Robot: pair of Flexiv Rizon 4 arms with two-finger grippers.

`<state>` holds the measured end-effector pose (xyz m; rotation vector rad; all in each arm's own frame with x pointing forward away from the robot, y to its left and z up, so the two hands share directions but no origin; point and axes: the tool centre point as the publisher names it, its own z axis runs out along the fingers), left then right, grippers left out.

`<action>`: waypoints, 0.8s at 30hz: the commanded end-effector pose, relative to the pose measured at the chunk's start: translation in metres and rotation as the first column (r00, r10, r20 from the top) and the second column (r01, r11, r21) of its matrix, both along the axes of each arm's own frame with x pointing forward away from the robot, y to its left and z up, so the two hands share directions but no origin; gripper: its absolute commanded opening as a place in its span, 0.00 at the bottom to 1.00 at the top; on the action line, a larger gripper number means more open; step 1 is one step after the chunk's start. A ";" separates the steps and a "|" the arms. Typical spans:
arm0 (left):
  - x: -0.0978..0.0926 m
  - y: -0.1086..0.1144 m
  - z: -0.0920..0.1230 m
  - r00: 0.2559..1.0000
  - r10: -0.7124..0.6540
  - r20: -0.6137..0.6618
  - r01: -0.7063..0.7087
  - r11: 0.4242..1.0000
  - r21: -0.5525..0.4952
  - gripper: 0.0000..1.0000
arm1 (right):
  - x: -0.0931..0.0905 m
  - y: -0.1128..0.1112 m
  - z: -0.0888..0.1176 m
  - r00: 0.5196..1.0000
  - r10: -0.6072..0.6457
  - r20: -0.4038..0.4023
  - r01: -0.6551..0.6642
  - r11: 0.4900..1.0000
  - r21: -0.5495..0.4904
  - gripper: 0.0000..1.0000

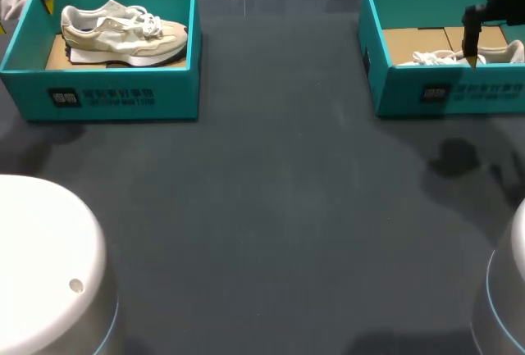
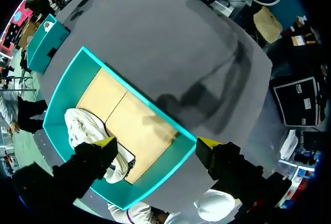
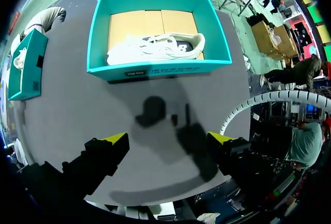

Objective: Take the shoe out of the shoebox, open the shoe tongue, remove and reinsert the insole, then place the shoe into the shoebox

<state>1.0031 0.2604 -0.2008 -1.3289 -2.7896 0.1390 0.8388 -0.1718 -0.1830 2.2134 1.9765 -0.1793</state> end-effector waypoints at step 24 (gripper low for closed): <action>0.086 0.019 -0.007 0.927 -0.357 0.118 0.357 0.934 0.019 1.00 | 0.000 0.000 0.000 1.000 -0.001 0.000 0.001 1.000 -0.001 1.00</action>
